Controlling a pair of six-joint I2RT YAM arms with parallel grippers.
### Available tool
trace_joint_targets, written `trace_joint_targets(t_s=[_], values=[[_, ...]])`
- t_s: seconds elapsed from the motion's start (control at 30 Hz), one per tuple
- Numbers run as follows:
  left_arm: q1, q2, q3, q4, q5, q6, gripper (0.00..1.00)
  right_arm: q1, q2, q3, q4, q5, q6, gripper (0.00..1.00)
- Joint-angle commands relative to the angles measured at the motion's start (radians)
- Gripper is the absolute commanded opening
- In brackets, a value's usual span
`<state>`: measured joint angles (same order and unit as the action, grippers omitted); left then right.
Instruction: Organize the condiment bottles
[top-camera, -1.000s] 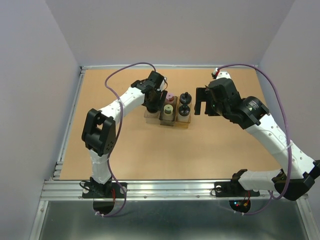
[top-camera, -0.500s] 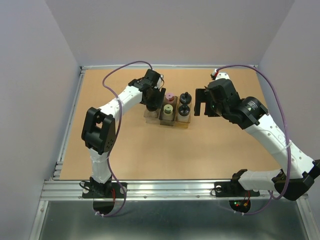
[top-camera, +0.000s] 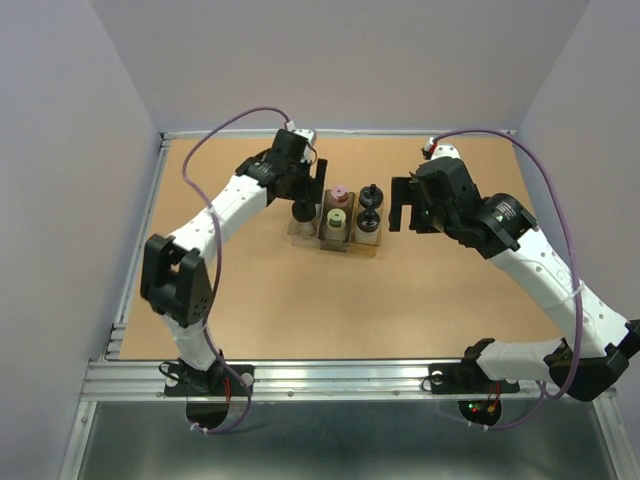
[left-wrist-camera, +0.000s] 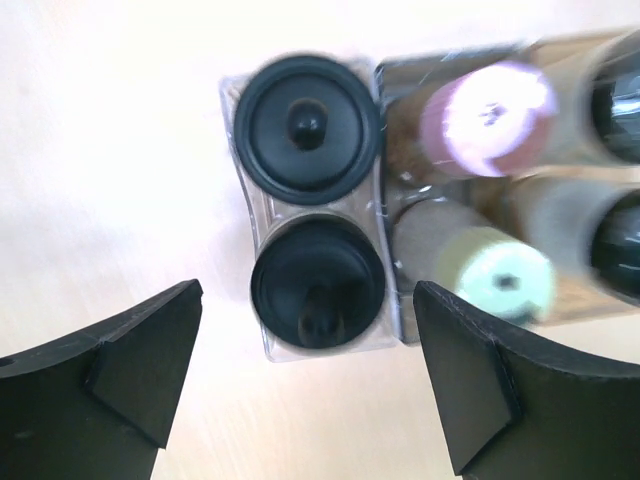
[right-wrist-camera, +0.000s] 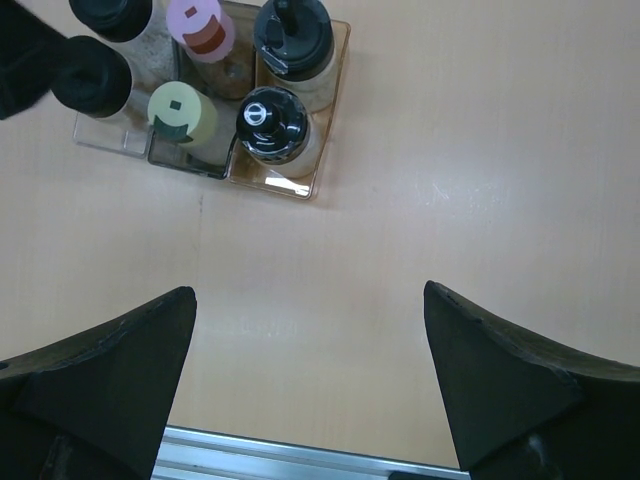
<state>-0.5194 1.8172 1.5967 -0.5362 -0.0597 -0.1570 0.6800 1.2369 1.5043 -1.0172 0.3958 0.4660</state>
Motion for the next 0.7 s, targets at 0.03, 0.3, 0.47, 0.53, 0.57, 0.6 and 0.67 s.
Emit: trace_joint_targets(t_s=[0.03, 0.3, 0.47, 0.53, 0.57, 0.6, 0.67], values=[[0.002, -0.323, -0.056, 0.156, 0.006, -0.047, 0.99, -0.010, -0.048, -0.015, 0.068, 0.032, -0.039, 1.00], [0.002, -0.596, -0.251, 0.314, 0.109, -0.091, 0.99, -0.010, -0.146, -0.076, 0.149, 0.046, -0.040, 1.00], [0.002, -0.705, -0.349, 0.380, 0.077, -0.101, 0.99, -0.010, -0.229, -0.108, 0.181, 0.044, -0.040, 1.00], [0.002, -0.723, -0.365, 0.393, 0.069, -0.098, 0.99, -0.010, -0.257, -0.121, 0.189, 0.045, -0.043, 1.00], [0.002, -0.733, -0.369, 0.407, 0.069, -0.104, 0.99, -0.010, -0.269, -0.134, 0.192, 0.044, -0.046, 1.00], [0.002, -0.746, -0.380, 0.415, 0.037, -0.105, 0.99, -0.010, -0.280, -0.141, 0.193, 0.046, -0.046, 1.00], [0.002, -0.759, -0.386, 0.432, 0.021, -0.107, 0.99, -0.010, -0.320, -0.165, 0.197, 0.054, -0.043, 1.00]])
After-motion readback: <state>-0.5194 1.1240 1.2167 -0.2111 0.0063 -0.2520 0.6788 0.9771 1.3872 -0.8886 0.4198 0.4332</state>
